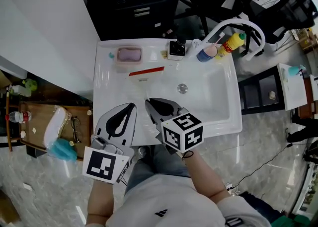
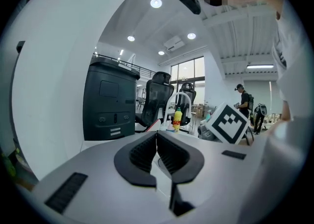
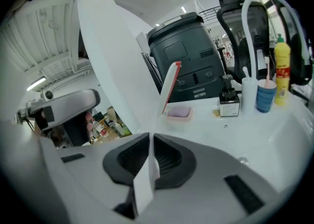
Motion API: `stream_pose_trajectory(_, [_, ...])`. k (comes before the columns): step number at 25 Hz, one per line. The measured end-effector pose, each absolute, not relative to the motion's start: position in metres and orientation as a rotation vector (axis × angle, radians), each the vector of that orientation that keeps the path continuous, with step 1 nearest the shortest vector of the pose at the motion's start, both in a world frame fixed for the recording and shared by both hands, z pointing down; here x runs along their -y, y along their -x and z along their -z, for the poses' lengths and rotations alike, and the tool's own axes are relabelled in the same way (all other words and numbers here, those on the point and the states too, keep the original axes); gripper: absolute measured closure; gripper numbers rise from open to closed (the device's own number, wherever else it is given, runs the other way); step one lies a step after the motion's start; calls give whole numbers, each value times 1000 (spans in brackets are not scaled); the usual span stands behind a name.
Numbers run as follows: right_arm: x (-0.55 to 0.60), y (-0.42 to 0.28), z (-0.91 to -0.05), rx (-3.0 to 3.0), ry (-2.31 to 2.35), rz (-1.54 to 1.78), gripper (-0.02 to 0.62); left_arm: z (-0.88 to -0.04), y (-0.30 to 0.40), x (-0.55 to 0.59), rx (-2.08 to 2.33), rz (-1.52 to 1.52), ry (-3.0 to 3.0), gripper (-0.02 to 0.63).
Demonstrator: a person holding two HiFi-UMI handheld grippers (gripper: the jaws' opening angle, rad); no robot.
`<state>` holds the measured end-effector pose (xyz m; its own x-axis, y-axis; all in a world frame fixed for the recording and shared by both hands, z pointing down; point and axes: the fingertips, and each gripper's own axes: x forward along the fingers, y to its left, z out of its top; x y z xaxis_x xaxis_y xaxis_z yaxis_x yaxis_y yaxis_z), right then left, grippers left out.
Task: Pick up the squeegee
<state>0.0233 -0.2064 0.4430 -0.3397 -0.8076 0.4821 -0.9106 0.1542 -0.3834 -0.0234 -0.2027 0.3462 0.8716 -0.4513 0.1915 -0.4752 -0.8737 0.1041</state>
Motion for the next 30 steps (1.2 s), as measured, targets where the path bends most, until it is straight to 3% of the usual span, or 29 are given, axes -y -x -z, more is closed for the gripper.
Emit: stream_pose_trajectory(30, [132, -42, -312, 2465, -1869, -497, 558, -300, -6, 142, 585, -145, -3002, 592])
